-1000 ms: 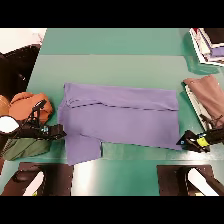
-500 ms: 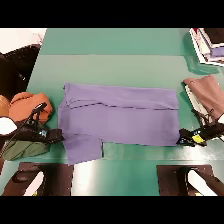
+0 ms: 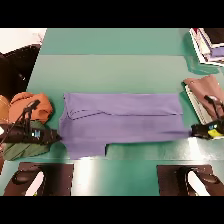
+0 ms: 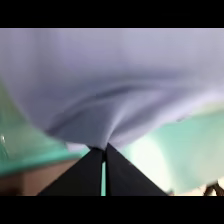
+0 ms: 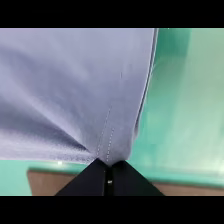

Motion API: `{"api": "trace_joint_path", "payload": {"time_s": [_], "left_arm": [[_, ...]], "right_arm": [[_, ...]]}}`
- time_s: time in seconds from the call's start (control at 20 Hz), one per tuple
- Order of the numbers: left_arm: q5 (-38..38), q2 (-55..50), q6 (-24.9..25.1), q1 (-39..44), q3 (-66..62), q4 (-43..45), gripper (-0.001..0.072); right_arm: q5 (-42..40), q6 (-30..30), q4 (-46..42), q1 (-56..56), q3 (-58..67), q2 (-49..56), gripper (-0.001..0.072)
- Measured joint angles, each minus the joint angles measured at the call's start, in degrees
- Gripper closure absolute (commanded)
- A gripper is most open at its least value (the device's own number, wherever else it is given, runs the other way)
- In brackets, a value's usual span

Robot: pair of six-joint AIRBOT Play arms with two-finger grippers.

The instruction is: Fold the shirts.

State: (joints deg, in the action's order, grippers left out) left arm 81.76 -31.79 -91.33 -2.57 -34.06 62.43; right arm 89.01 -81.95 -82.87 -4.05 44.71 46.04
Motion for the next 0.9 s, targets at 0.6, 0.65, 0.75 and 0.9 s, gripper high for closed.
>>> {"api": "trace_joint_path", "payload": {"time_s": [0.6, 0.65, 0.75, 0.9], "left_arm": [[-21.9, -40.3, 13.1, 0.0, -26.5, -1.5, 0.0680], [-23.2, -42.4, 13.7, 0.0, -27.8, -1.7, 0.0491], [-25.4, -45.0, 14.3, 0.0, -29.4, -2.5, 0.0129], [-26.6, -46.7, 14.9, 0.0, -31.5, -4.5, 0.0228]], "right_arm": [[-11.2, 0.0, 4.4, 2.8, 25.8, 31.4, 0.0693], [-11.6, 0.0, 5.5, 2.8, 27.6, 33.8, 0.0649], [-12.4, 0.0, 7.6, 2.8, 30.8, 37.9, 0.0401], [-12.7, 0.3, 11.8, 1.9, 34.6, 42.2, 0.0366]]}}
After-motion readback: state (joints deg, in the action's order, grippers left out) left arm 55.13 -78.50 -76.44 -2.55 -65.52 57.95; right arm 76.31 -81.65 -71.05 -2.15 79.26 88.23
